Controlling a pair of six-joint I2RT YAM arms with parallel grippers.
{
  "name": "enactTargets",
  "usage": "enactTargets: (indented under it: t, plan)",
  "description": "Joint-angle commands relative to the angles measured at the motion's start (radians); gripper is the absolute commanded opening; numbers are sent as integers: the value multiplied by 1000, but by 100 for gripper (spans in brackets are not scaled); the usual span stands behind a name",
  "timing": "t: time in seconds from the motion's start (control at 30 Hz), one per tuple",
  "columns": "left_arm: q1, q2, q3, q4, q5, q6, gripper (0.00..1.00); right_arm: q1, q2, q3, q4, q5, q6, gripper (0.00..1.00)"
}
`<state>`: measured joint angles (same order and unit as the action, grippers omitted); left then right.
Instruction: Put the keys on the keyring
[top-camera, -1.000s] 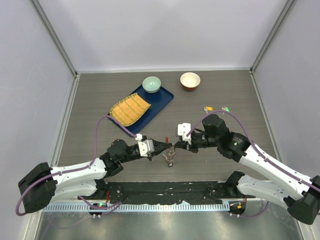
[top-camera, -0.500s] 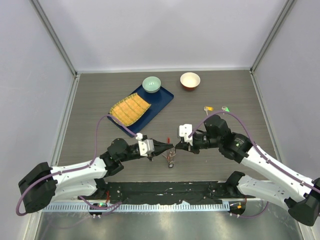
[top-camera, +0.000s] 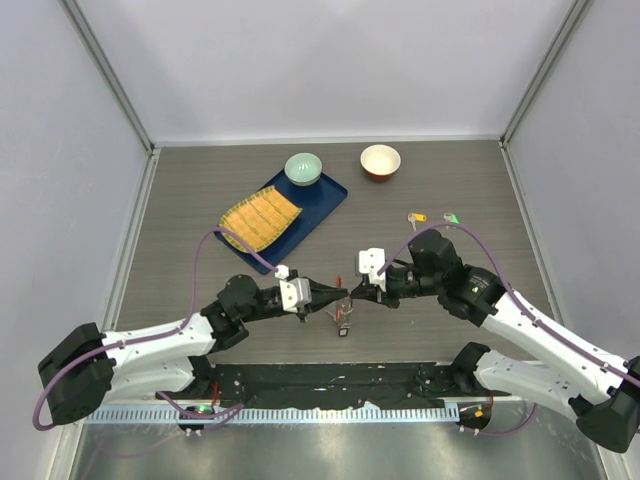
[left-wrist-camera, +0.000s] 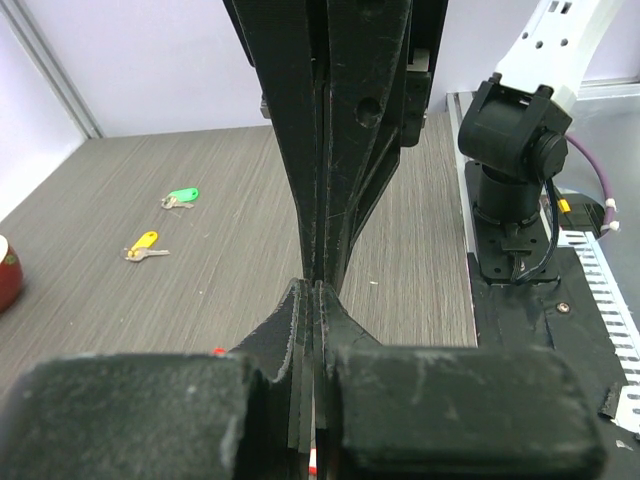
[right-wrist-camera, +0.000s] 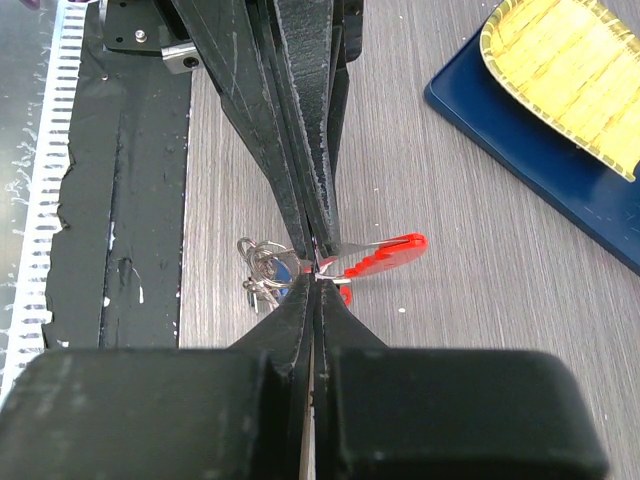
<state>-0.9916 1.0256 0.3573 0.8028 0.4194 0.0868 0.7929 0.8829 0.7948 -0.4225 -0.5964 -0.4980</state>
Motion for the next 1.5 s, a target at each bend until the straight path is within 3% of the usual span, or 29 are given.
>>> enactTargets:
  t: [0.0,0.37,0.67,0.93,1.47]
  plan:
    - [5,-10,54,-40,-13,28,0,0,-25,30,73,-57,10,1]
    - [5,-48,84,-226,-50,97,0,-18,-39,32,74,-36,19,1]
    - [5,-55,92,-252,-62,106,0,-20,-22,37,73,-51,21,1]
    - [5,-67,59,-163,-100,93,0,-21,-15,20,53,13,18,1]
    - [8,-47,12,53,-64,25,0,-21,30,14,51,-13,26,1]
